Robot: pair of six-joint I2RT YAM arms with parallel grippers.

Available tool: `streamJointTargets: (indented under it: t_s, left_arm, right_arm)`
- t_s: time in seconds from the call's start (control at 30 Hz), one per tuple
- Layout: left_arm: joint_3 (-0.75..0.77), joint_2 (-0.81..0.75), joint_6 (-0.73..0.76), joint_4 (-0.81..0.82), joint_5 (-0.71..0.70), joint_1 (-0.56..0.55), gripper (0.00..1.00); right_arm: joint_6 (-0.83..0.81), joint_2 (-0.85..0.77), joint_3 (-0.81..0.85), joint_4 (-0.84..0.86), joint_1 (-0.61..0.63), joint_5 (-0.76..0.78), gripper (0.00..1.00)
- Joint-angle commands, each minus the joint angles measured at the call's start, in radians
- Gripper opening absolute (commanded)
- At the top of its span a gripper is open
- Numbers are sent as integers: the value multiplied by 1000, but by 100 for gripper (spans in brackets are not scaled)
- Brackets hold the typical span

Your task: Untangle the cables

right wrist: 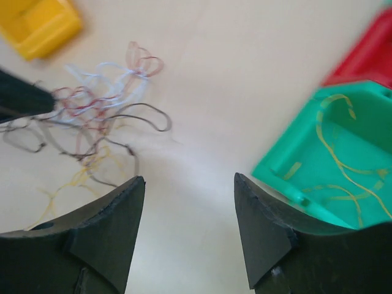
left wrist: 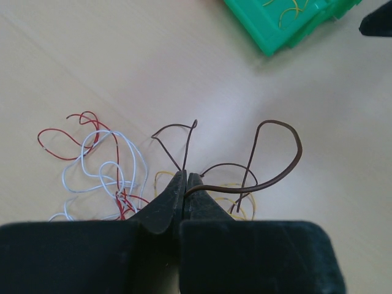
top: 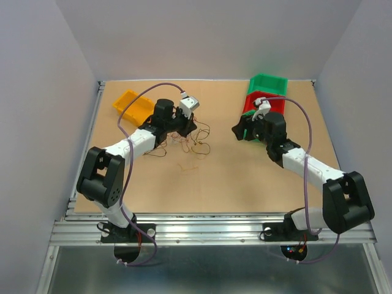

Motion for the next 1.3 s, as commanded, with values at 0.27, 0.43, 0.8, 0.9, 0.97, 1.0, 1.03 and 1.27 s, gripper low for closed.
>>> streamJointTargets:
  t_s: [0.27,0.43,0.8,0.9,0.97,1.0,1.03,1.27]
  left_arm:
    - [30,-47,31,-28,126,-8,0]
    - [34,-39,45,-43,132,-23,0]
    - [31,-47,80,-58,169,-43,0]
    - [39,-44,69,-63,169,-40,7]
    - [37,-44,63,-57,184,-19,22]
    - [33,-53,47,-36,195,-6,35]
    - [24,-60,36,-19,209,6,42]
    - [-117,-203,3,136,304,58,67]
  right_arm:
    - [-224,-10,-89,448,189,-229,65]
    - [-256,33,-57,465,229,-188,65]
    - [-290,135,18,474,281,-122,15]
    - [-267,115,6,497,281,-139,1]
    - [-244,75,-11,508,281,-146,0]
    - [-232,43,-20,517,281,-149,1]
    - [-219,20,-25,520,281,-143,0]
    - [-101,-170,-55,536,283,-106,1]
